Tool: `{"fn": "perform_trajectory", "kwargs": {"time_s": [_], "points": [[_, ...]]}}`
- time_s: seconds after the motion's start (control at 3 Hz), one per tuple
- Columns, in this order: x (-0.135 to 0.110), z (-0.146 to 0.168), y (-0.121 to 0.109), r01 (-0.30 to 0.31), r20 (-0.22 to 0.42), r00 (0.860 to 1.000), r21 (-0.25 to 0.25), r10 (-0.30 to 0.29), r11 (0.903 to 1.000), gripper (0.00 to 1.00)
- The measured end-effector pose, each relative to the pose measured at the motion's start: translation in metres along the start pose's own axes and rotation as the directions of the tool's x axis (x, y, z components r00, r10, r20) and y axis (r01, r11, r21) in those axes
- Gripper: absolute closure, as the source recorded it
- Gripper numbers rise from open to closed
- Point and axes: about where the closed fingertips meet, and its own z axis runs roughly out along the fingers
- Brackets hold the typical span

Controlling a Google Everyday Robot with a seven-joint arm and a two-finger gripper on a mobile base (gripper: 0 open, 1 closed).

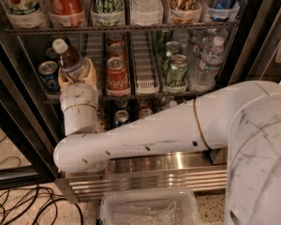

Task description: Pick blue plastic bottle from middle shelf of fridge

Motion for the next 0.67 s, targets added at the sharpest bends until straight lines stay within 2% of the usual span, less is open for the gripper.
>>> {"fn": "perform_trajectory", "kwargs": {"time_s": [0.33,0.67], "points": [[-0.006,-0.005,-0.001,0.013,-0.002,1.0,0.002,-0.013,0.9999,1.0],[-0.021,-0.014,-0.003,0.016,-0.043,0.999,0.014,-0.016,0.9998,1.0]]}}
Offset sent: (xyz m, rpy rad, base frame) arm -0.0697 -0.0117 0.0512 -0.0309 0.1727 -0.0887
